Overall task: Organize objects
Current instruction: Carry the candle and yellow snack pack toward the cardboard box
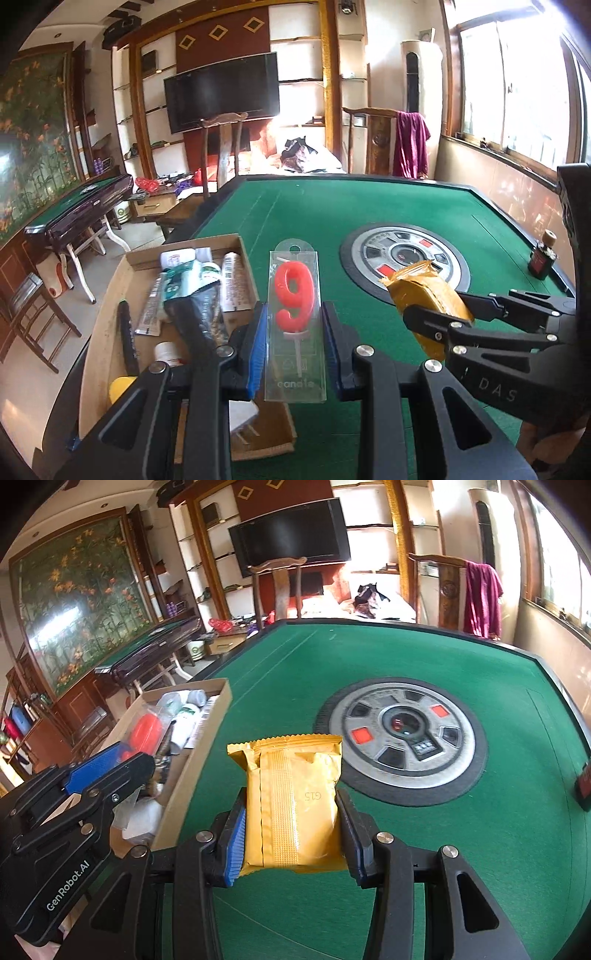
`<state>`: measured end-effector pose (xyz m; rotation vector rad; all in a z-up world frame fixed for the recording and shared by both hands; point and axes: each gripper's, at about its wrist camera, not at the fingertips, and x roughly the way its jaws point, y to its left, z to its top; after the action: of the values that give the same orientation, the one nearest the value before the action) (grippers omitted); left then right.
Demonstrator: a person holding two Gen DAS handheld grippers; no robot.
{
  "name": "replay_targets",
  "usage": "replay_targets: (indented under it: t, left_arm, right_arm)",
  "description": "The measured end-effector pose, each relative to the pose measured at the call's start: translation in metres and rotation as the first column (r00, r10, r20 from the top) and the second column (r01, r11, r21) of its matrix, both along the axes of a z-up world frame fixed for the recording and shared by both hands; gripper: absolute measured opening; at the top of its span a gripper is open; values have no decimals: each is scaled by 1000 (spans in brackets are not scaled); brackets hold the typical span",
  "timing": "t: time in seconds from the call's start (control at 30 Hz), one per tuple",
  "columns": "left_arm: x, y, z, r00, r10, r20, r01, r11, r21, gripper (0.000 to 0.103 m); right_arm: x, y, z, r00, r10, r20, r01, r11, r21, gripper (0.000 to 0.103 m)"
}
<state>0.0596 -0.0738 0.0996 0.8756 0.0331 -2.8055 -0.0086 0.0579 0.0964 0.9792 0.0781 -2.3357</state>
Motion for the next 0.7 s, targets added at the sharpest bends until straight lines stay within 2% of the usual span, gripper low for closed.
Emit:
replay_targets:
  t: [0.37, 0.7]
  left_arm:
    - [17, -67, 3, 993, 118, -16, -116, 991, 66, 27]
    - [33, -148, -20, 969, 244, 36, -247, 958, 147, 27]
  right_arm:
    - [9, -70, 13, 994, 101, -34, -100, 994, 32, 48]
    - [-3, -143, 16, 979, 204, -15, -202, 977, 73, 48]
